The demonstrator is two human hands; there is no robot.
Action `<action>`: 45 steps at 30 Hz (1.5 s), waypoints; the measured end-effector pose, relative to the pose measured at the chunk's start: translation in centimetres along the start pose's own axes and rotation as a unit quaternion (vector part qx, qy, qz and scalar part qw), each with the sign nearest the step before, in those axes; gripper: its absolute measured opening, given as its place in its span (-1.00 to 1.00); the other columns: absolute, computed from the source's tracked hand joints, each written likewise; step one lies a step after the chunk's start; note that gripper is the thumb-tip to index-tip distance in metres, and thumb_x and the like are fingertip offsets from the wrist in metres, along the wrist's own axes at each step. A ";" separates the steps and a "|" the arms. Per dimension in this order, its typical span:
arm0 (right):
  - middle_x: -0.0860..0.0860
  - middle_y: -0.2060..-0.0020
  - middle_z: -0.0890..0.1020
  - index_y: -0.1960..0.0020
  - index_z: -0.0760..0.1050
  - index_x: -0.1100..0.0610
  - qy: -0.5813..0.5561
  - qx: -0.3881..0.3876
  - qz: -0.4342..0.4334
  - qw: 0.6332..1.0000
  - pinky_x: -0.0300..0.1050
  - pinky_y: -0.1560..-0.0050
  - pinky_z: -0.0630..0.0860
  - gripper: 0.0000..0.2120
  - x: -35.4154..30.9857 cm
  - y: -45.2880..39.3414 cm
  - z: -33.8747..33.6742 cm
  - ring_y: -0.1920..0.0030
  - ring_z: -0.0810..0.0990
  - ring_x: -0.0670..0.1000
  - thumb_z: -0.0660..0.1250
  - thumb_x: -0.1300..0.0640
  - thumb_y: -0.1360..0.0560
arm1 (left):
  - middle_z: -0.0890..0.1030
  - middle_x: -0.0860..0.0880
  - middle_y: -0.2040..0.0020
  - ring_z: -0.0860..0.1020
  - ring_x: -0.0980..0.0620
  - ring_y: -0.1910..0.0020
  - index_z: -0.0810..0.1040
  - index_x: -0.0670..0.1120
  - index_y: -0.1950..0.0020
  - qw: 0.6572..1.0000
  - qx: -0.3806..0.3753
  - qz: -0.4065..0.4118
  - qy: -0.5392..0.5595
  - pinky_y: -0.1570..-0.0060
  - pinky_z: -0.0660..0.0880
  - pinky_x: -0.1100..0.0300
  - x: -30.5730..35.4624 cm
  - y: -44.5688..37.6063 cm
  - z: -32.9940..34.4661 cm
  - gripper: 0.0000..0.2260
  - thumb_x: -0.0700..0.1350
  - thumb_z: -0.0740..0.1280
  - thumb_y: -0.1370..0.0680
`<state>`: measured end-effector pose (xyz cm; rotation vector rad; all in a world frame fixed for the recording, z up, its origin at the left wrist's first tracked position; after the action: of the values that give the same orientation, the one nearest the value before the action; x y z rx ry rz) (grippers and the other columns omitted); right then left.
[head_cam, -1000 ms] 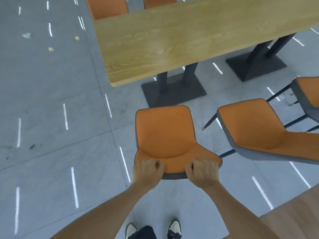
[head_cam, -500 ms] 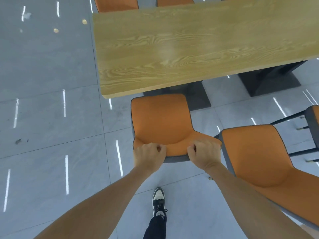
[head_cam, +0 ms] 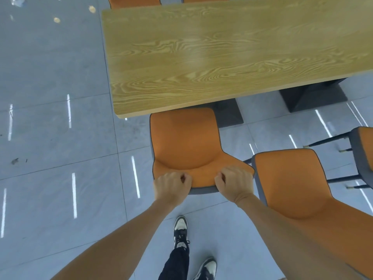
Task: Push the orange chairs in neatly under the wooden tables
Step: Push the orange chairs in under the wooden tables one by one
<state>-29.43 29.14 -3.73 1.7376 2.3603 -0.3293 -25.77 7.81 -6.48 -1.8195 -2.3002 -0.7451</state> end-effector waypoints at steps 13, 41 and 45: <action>-0.10 0.49 0.39 0.41 0.30 0.04 -0.038 -0.116 0.043 0.992 -0.13 0.38 0.31 -0.55 2.4 1.0 -1.9 0.44 0.37 -0.09 0.02 -0.05 -0.62 | 0.50 0.03 0.46 0.51 -0.05 0.37 0.51 -0.08 0.38 0.999 -0.034 0.024 -0.017 0.26 0.36 0.10 3.5 1.6 0.5 -0.45 0.12 0.02 -0.68; 0.12 -0.25 0.55 -0.25 0.50 0.05 0.050 -0.100 0.060 0.992 0.24 -0.38 0.33 -0.67 49.5 36.1 -19.1 -0.28 0.47 0.17 0.16 -0.08 -0.60 | 0.59 0.02 -0.17 0.46 -0.09 -0.26 0.58 0.00 -0.15 0.993 -0.103 0.047 0.022 -0.34 0.25 -0.08 51.7 29.7 29.8 -0.53 0.20 -0.04 -0.67; -0.07 0.46 0.46 0.39 0.38 0.06 0.014 -0.030 0.072 0.997 0.04 0.11 0.46 -0.69 51.4 38.2 -19.2 0.35 0.41 0.02 0.19 0.06 -0.52 | 0.55 0.09 0.32 0.52 0.01 0.22 0.47 0.01 0.33 0.998 -0.047 0.042 -0.003 -0.04 0.43 0.04 51.6 29.9 30.8 -0.55 0.19 -0.01 -0.59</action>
<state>-8.48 92.65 -2.39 1.8811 2.2239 -0.2110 -5.33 71.73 -4.54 -1.9468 -2.2105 -0.8491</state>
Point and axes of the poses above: each hand's wrist, its own y-axis away from the middle knuckle, its own z-axis out of the palm, x = y × z, the point moved 5 cm from there along -y, towards the middle knuckle
